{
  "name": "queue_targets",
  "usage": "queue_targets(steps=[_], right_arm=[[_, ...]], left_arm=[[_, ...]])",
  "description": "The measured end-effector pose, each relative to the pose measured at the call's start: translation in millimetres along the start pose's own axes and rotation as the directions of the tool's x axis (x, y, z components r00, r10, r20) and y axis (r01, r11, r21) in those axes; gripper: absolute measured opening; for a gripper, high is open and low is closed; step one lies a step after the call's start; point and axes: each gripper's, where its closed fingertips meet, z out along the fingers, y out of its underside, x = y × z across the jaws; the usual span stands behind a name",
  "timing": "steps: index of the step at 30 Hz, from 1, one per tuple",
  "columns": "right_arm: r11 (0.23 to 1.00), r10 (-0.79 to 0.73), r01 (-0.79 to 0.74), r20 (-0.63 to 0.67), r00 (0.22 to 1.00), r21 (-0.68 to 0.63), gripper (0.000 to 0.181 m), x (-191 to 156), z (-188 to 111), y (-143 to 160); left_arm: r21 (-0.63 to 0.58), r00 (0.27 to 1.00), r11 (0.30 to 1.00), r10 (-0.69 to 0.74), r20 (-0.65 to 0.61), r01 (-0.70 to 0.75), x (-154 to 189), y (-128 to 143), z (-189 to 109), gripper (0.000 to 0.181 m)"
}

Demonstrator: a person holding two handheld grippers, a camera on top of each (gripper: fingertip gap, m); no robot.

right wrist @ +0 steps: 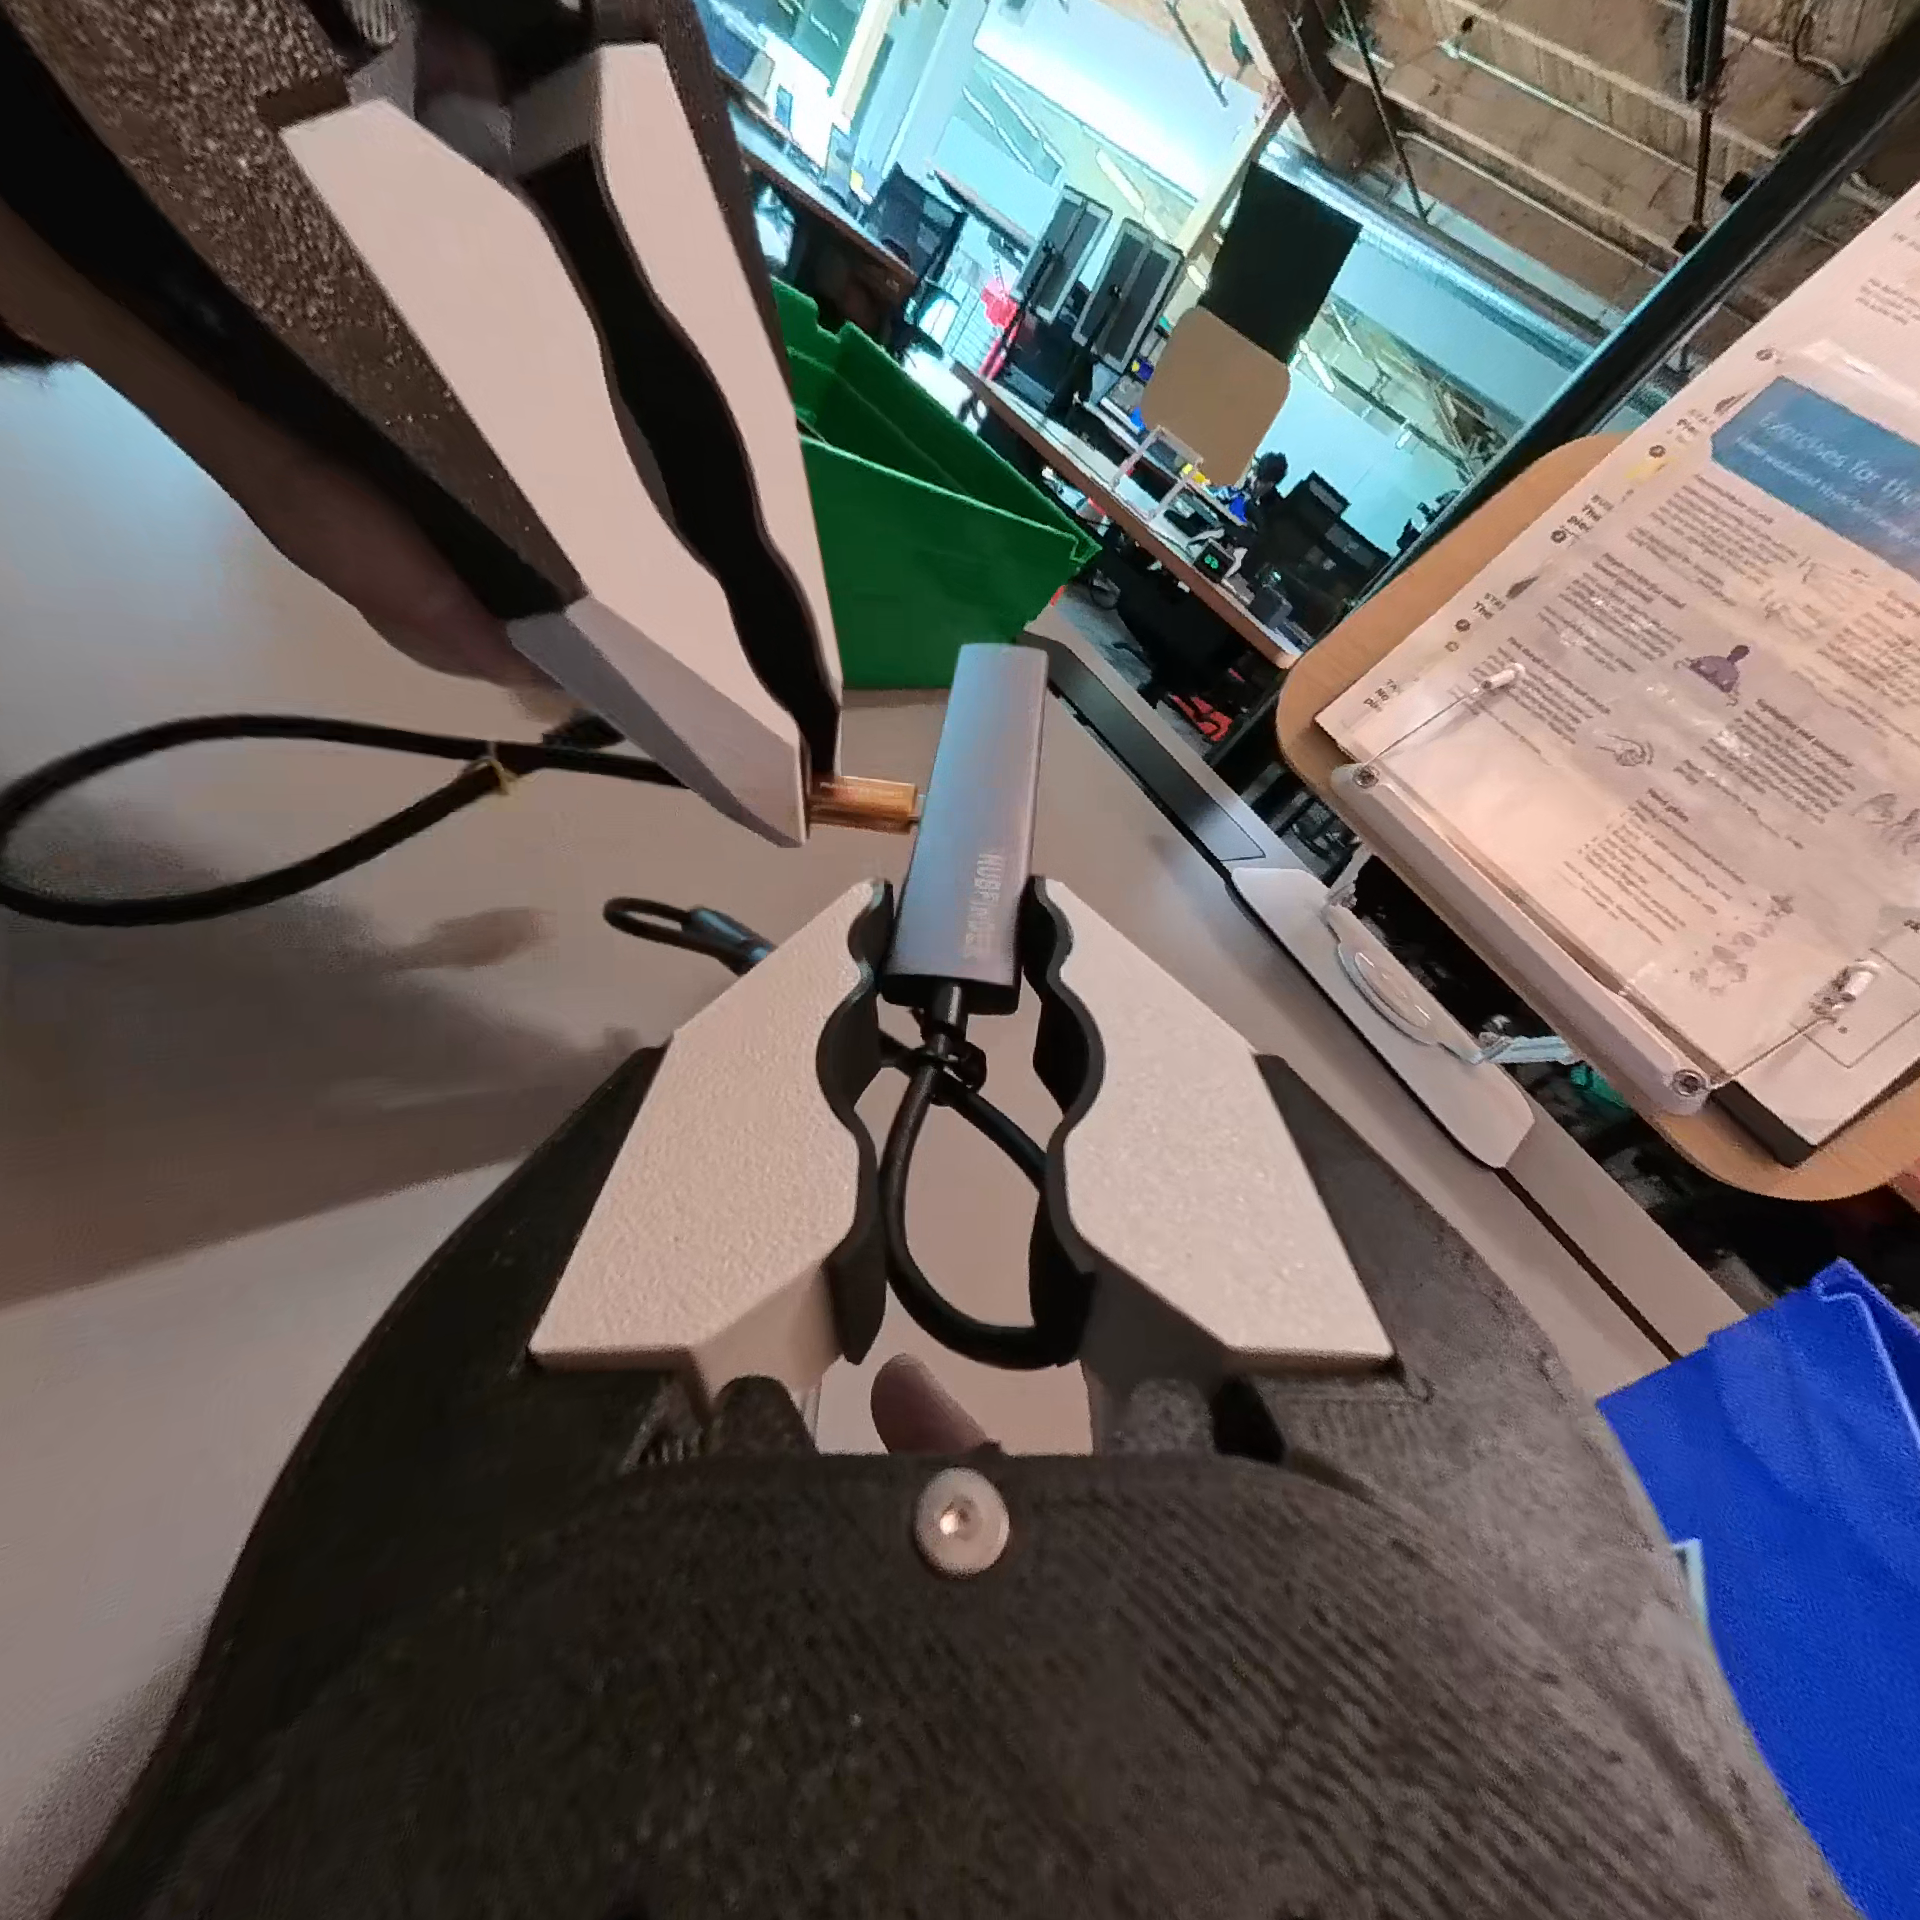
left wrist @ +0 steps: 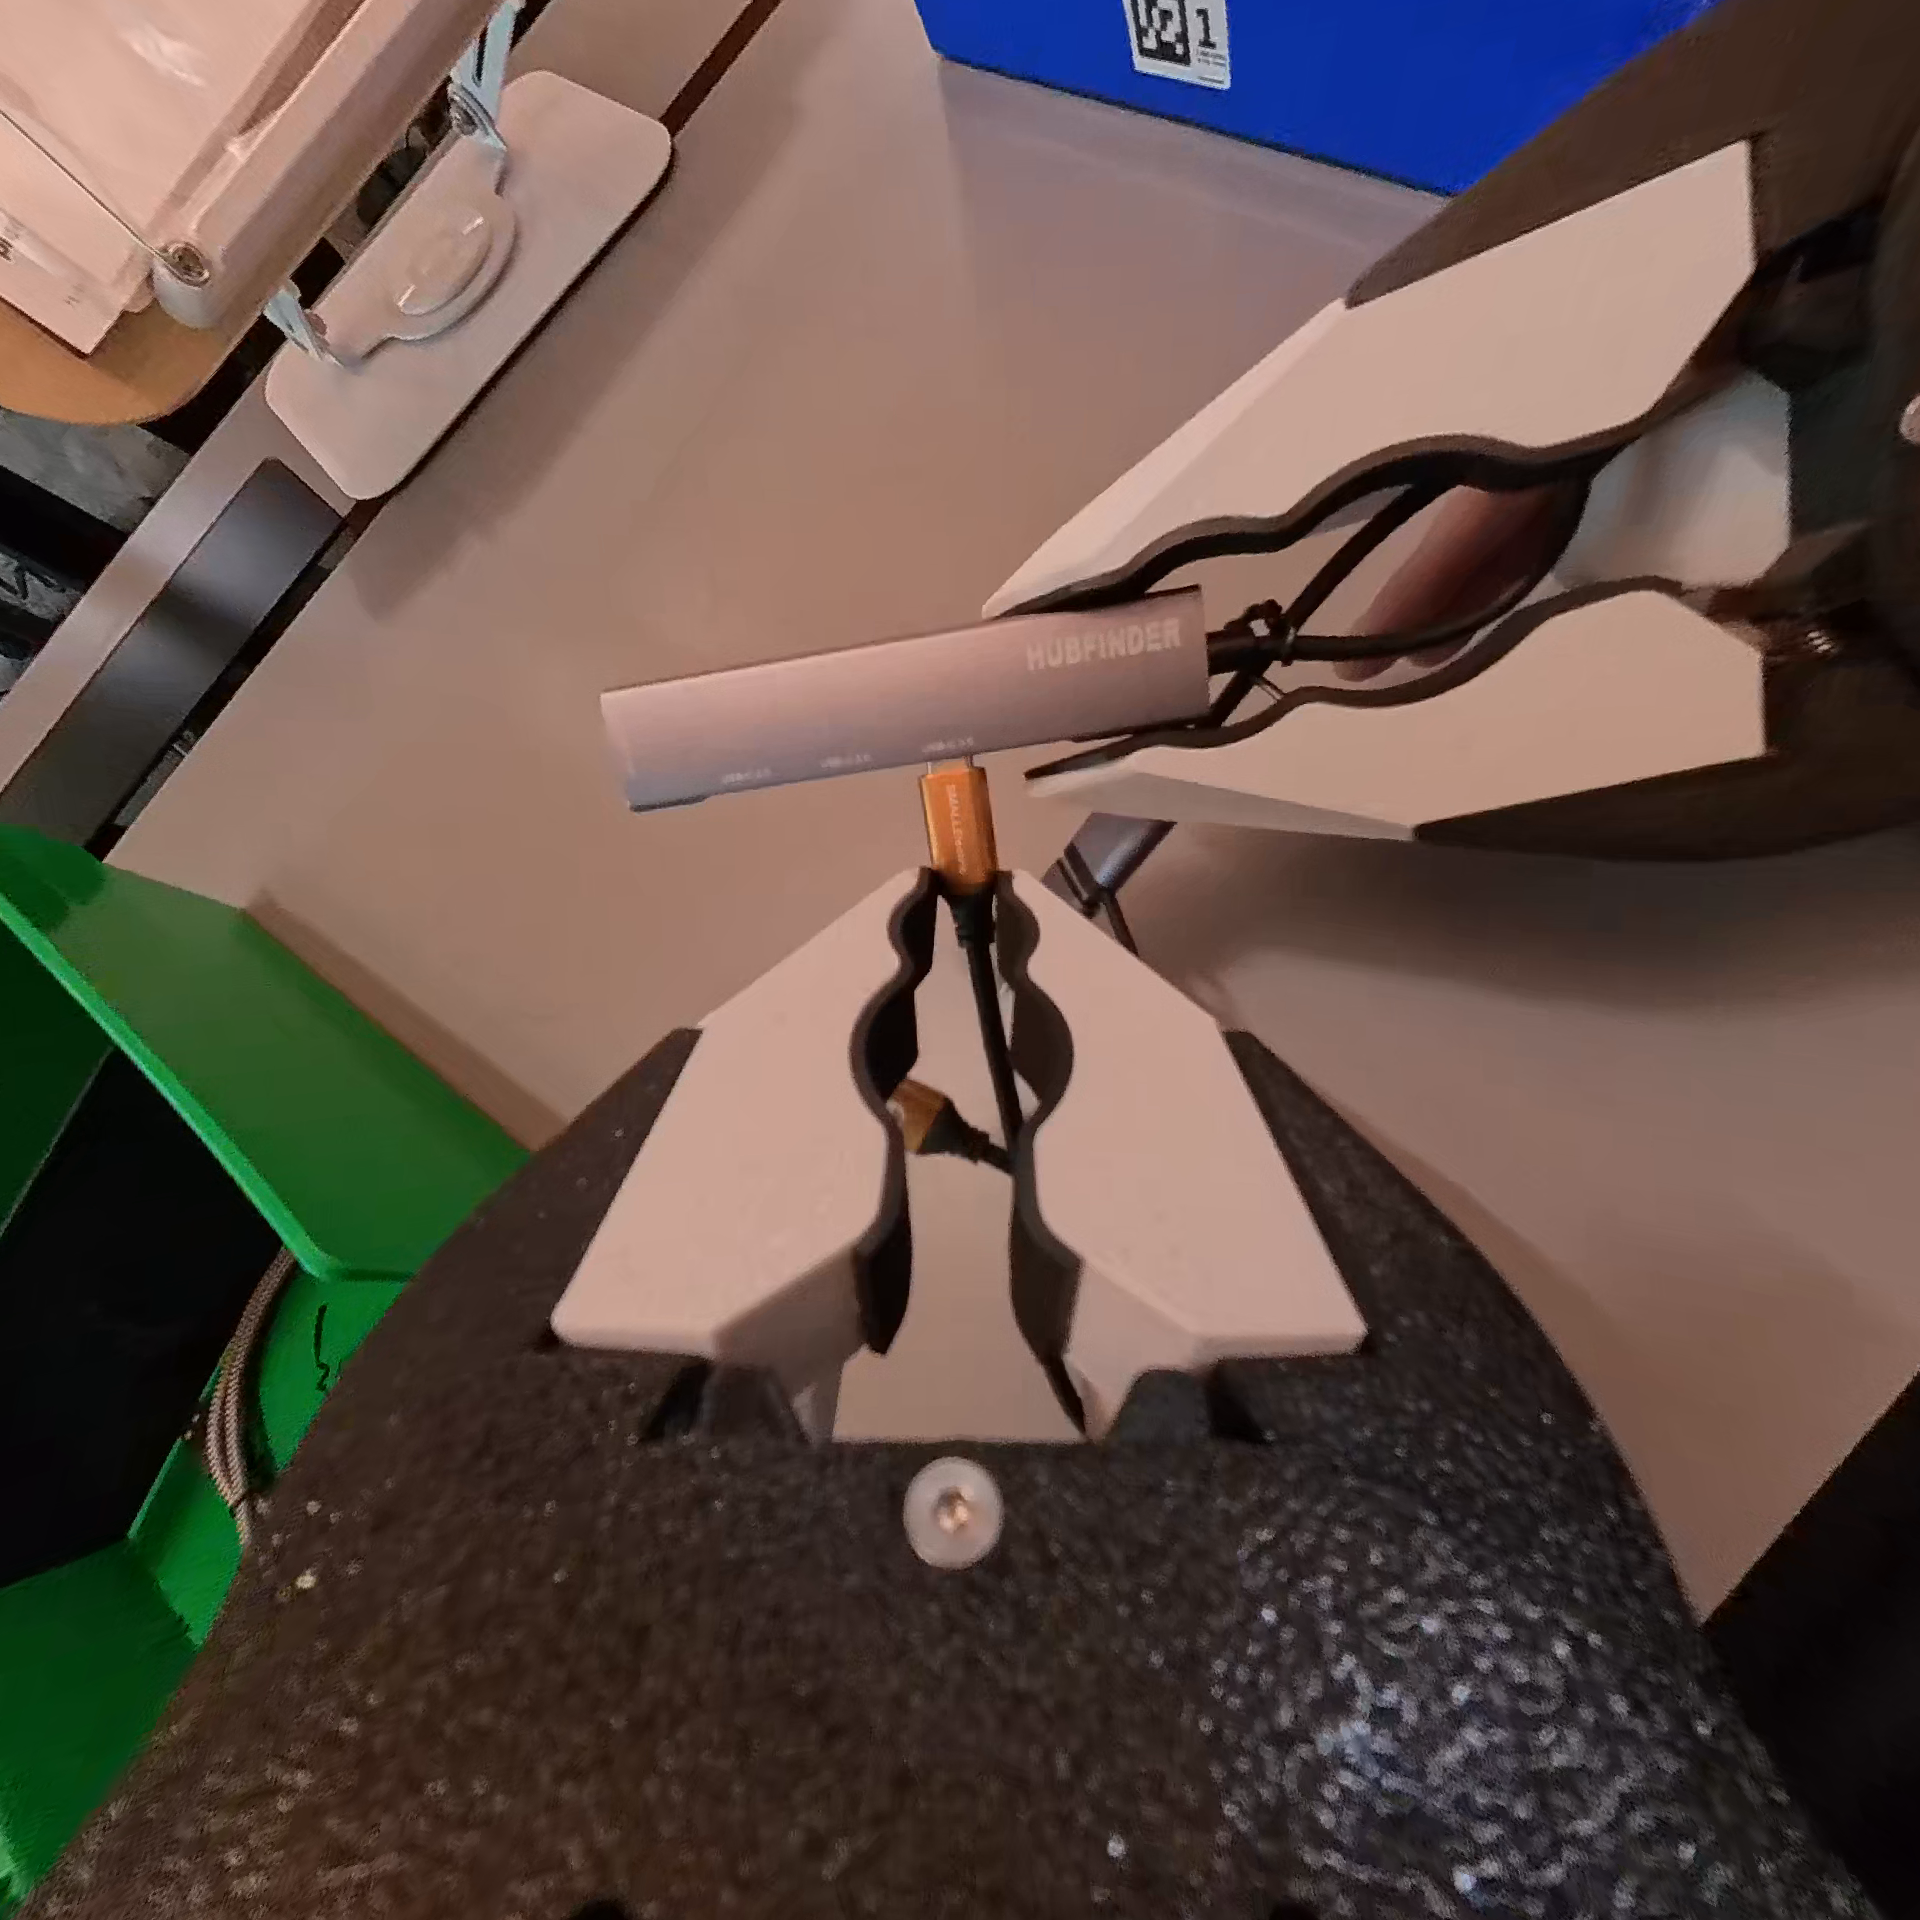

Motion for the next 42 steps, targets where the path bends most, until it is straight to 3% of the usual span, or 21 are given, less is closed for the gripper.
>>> queue_targets(steps=[1,16,22,29,35,39,42], right_arm=[[1.000,0.019,-0.019,0.007,1.000,0.017,0.024,-0.3,-0.7,-2.5],[0.999,-0.016,0.015,0.026,1.000,0.039,0.024,-1.4,-2.8,-5.1],[0.998,0.038,-0.041,0.058,0.998,0.046,0.025,-1.5,-2.6,-3.8],[0.989,0.106,-0.108,0.024,0.994,0.100,0.024,11.8,-8.8,-6.5],[0.999,-0.013,0.015,-0.039,0.999,0.052,0.024,12.8,-6.5,-0.9],[0.997,0.024,-0.017,-0.088,0.996,0.080,0.024,23.4,-10.8,-4.8],[0.992,0.086,-0.072,-0.136,0.987,0.104,0.024,37.2,-16.7,-5.2]], left_arm=[[0.004,1.000,1.000,0.000,0.001,0.000,-0.2,-0.7,-0.2,0.008],[0.032,0.998,0.998,0.060,0.005,-0.060,1.8,-2.9,0.2,0.008],[0.090,0.998,0.995,0.039,-0.042,-0.035,2.7,-5.6,-0.9,0.008],[0.195,0.999,0.980,0.044,-0.009,-0.041,3.4,-22.0,-4.8,0.010],[0.302,1.000,0.953,-0.003,-0.017,0.008,-0.9,-36.8,-17.9,0.022],[0.352,0.994,0.931,-0.108,0.029,0.091,-39.3,-34.2,-49.5,0.029],[0.301,0.948,0.936,-0.250,0.195,0.185,-104.1,3.4,-80.2,0.028]])
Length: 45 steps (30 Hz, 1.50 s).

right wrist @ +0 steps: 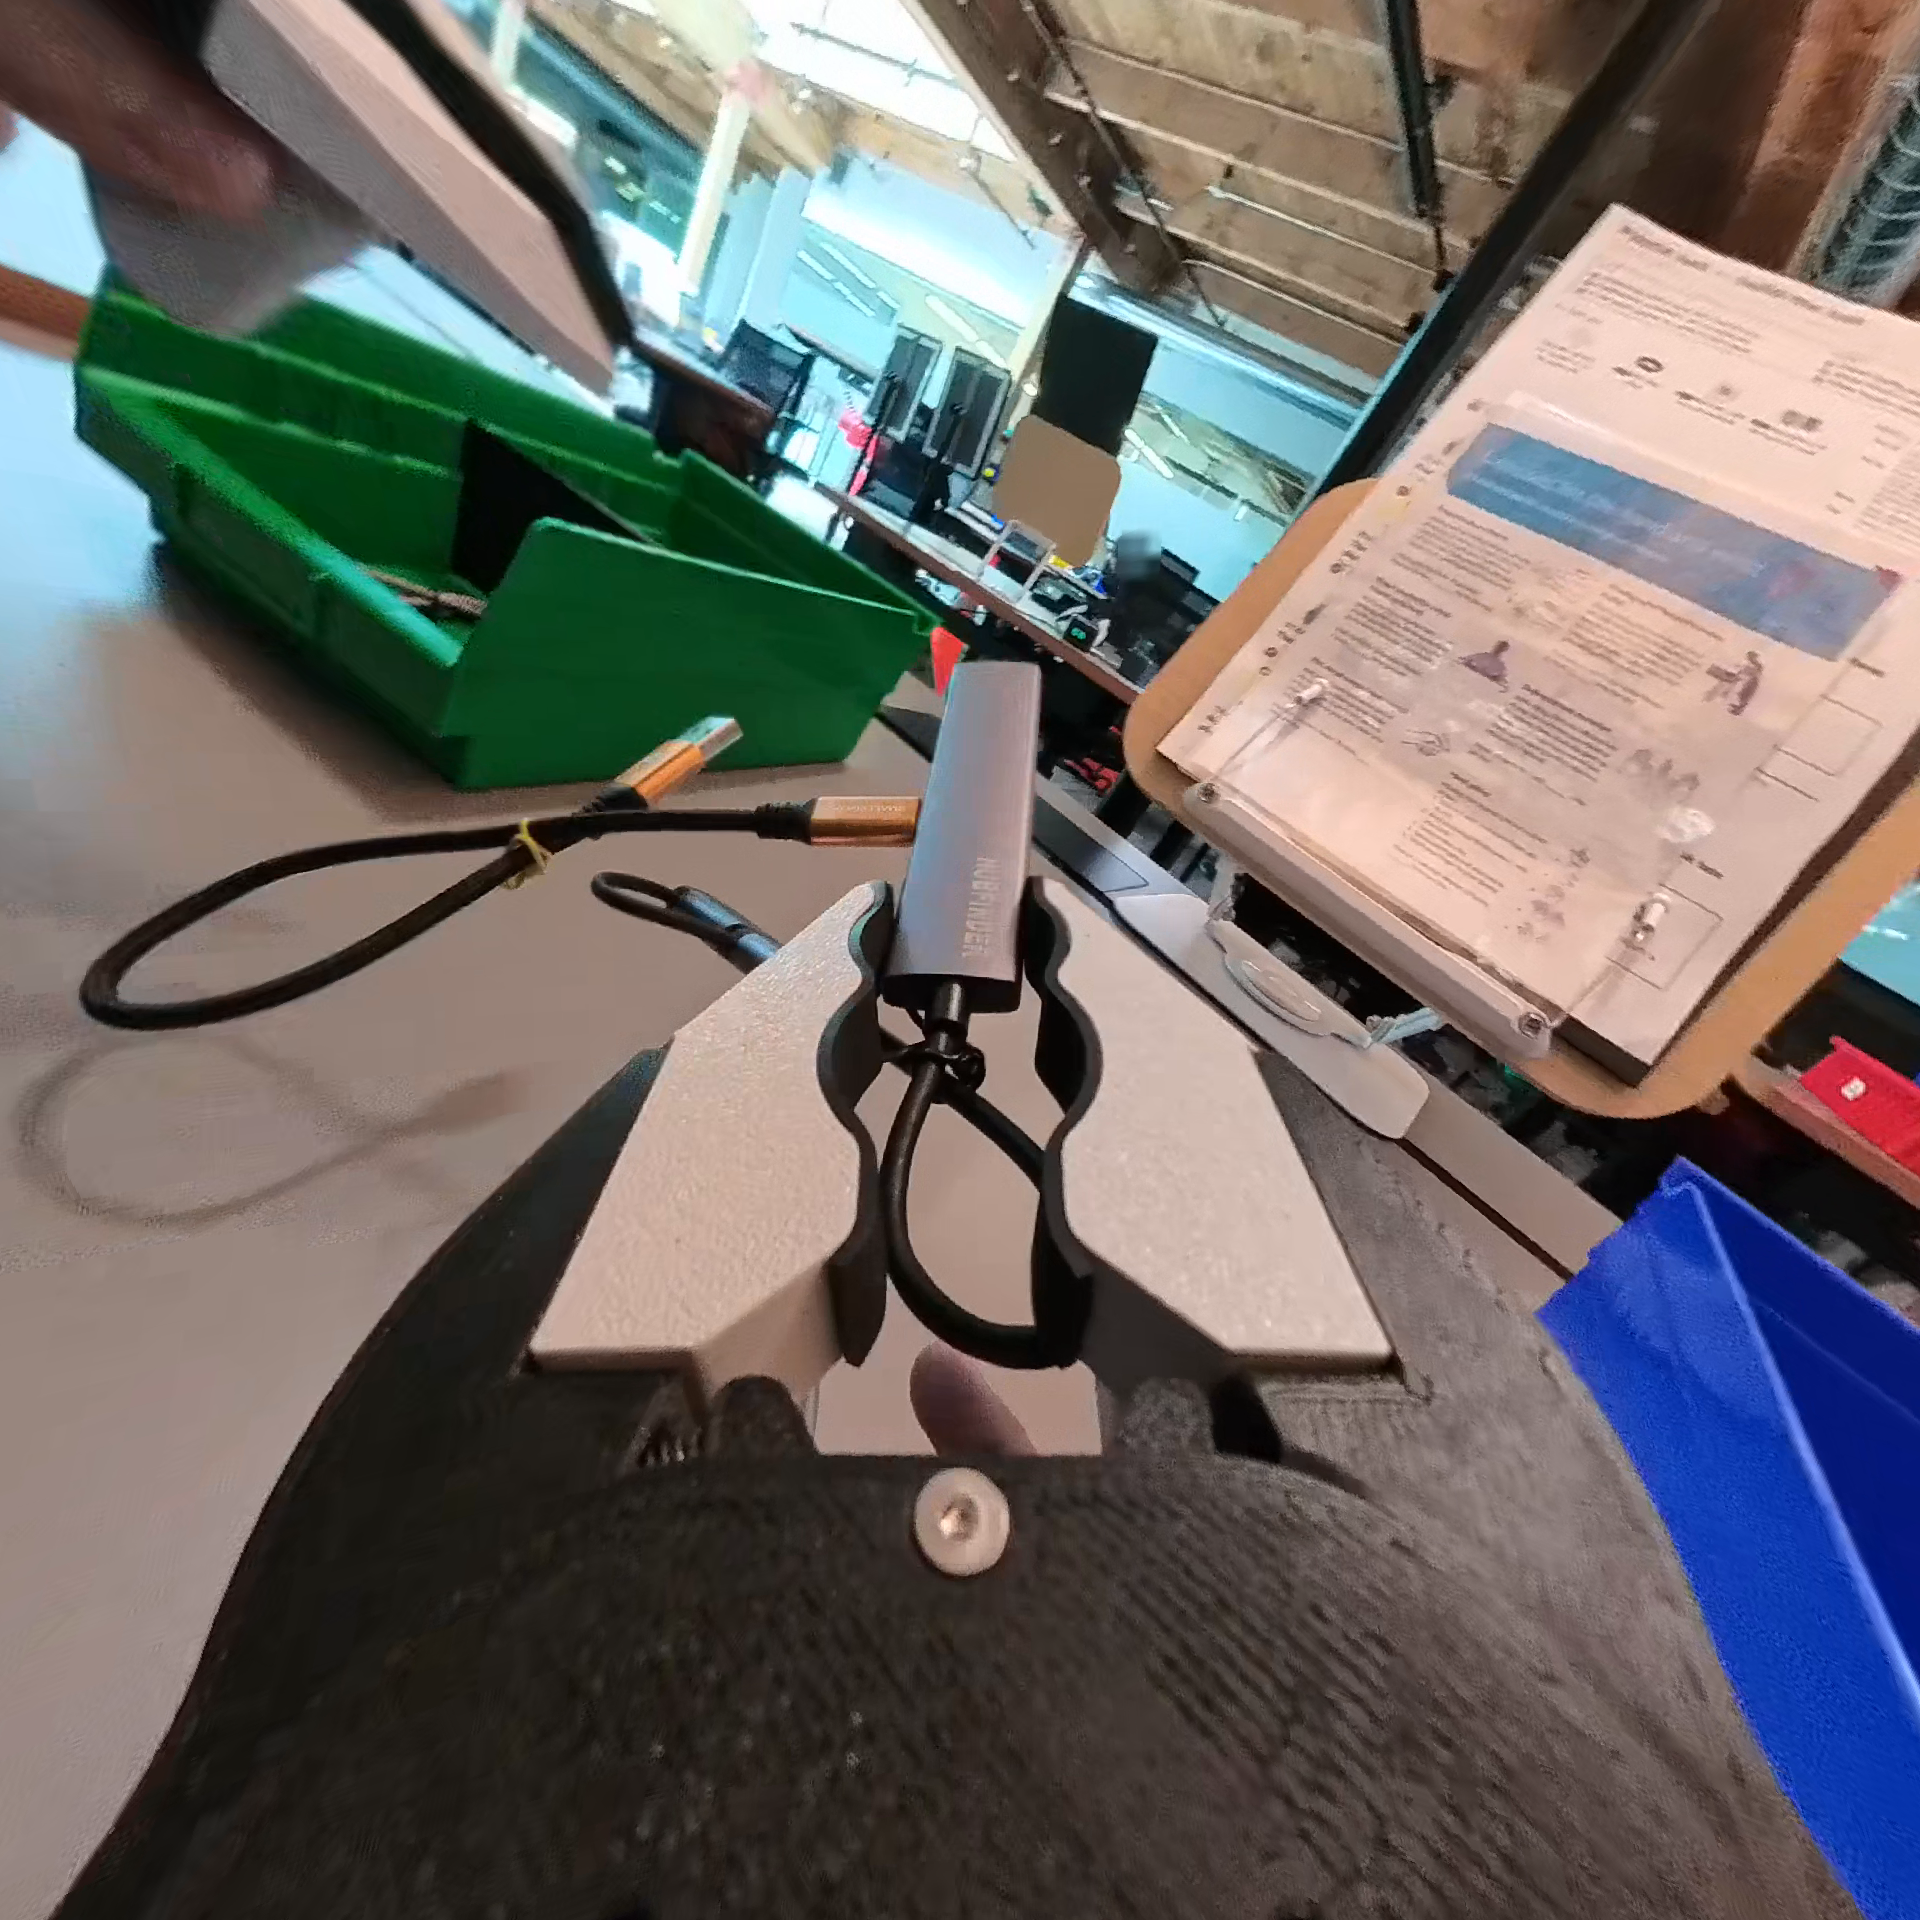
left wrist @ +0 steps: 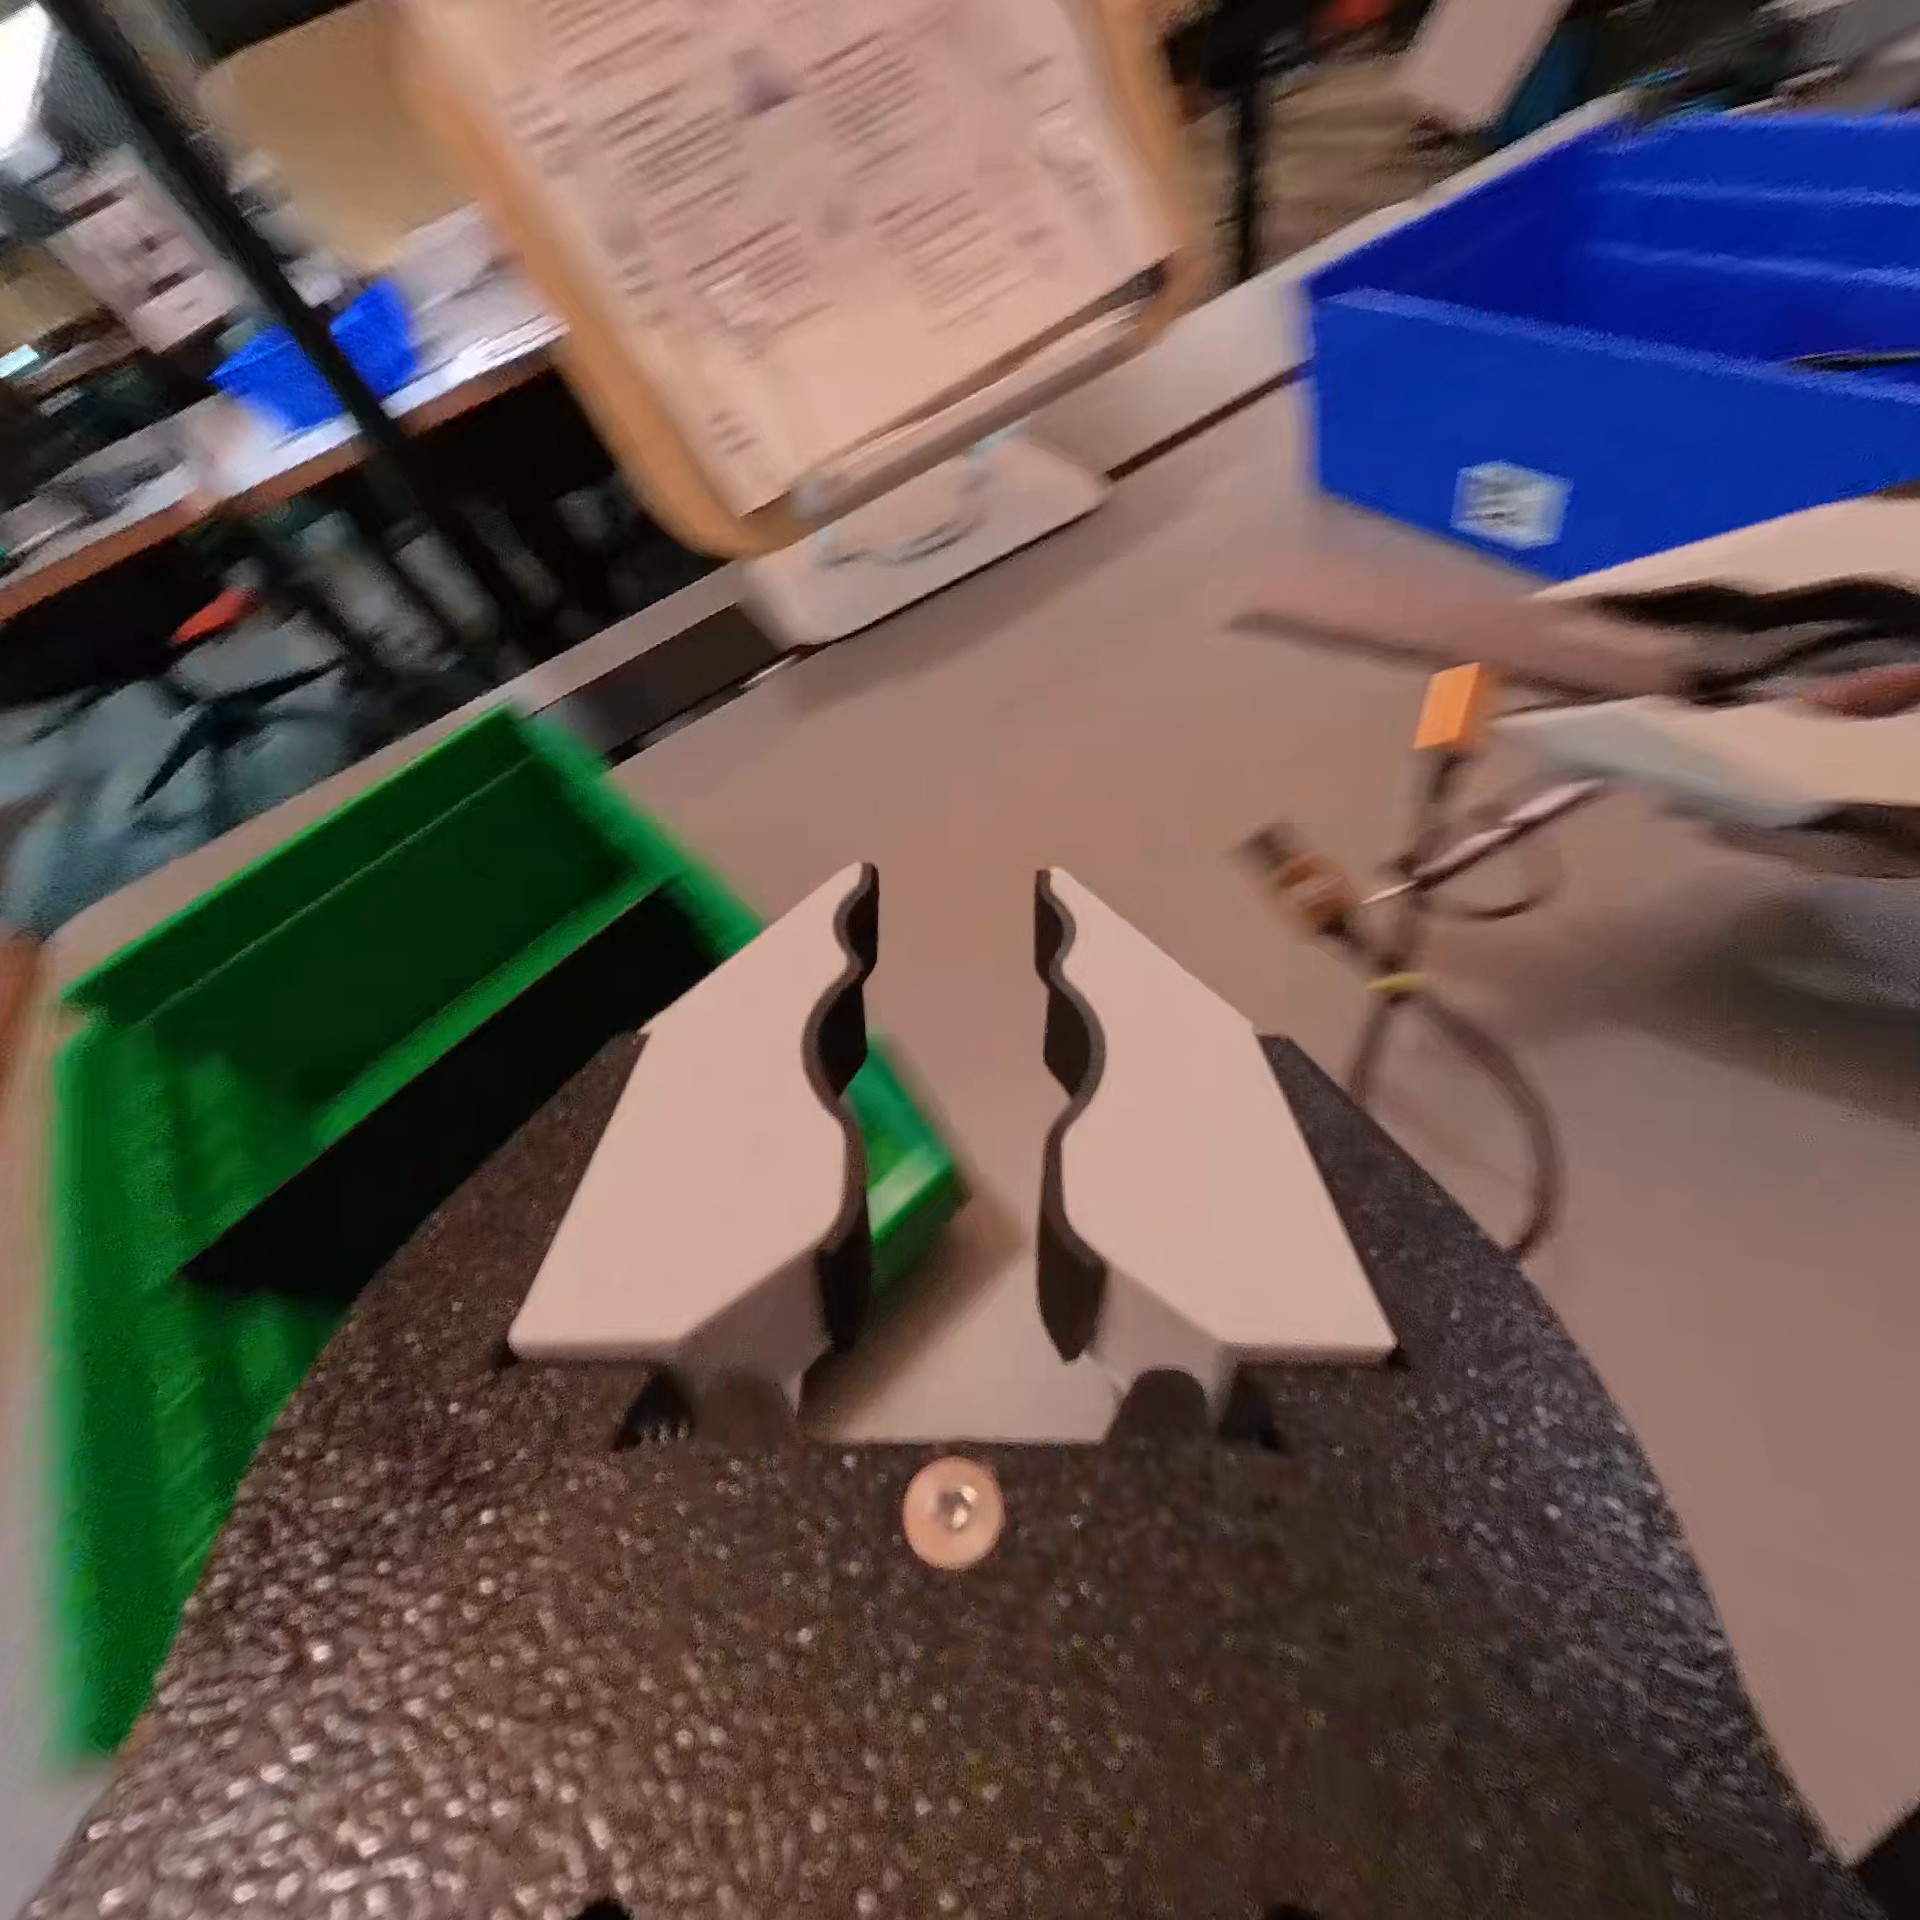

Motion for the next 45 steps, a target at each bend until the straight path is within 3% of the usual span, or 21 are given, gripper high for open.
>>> queue_targets(steps=[3,8,14,18,22,23,25,32,40,42,45], right_arm=[[0.999,0.045,-0.044,-0.040,0.998,0.012,0.024,10.4,-2.4,-0.3],[0.999,0.048,-0.048,-0.042,0.998,0.005,0.024,10.6,-1.8,1.9],[1.000,0.028,-0.029,-0.047,0.998,-0.008,0.024,10.1,-0.9,3.9],[1.000,0.026,-0.027,-0.044,0.999,-0.010,0.024,9.5,-1.2,4.7],[0.999,0.034,-0.034,-0.044,0.998,-0.002,0.024,10.3,-2.1,3.4],[0.999,0.037,-0.037,-0.042,0.998,-0.001,0.024,10.2,-2.1,3.3],[0.999,0.043,-0.043,-0.038,0.998,0.003,0.024,9.9,-2.0,2.7],[0.999,0.050,-0.050,-0.030,0.998,0.007,0.024,9.2,-2.2,2.0],[0.956,0.266,-0.272,0.062,0.962,0.108,0.024,12.2,-7.7,-11.3],[0.935,0.322,-0.329,0.074,0.944,0.130,0.024,16.3,-9.7,-13.7],[0.925,0.345,-0.352,0.070,0.936,0.146,0.024,21.3,-12.2,-14.3]], left_arm=[[-0.142,0.984,0.986,-0.066,0.164,0.089,-67.4,37.4,-22.0,0.028],[-0.437,0.974,0.876,-0.136,0.179,0.203,-103.5,108.9,-17.4,0.040],[-0.499,0.956,0.827,-0.295,0.003,0.257,-83.3,112.1,45.8,0.045],[-0.570,0.918,0.746,-0.395,0.036,0.344,-86.8,128.9,85.3,0.043],[-0.555,0.811,0.639,-0.573,0.118,0.532,-94.8,140.1,110.9,0.037],[-0.532,0.790,0.631,-0.600,0.127,0.565,-97.3,135.8,113.7,0.043],[-0.504,0.792,0.646,-0.595,0.140,0.574,-100.0,130.9,117.4,0.047],[-0.657,0.920,0.647,-0.318,0.228,0.386,-101.0,153.2,122.2,0.054],[-0.674,0.988,0.725,-0.144,0.058,0.145,-88.9,148.0,120.3,0.013],[-0.641,0.990,0.756,-0.134,0.050,0.135,-88.4,141.8,117.3,0.004],[-0.539,0.986,0.827,-0.159,0.046,0.158,-88.9,120.1,107.5,0.004]])
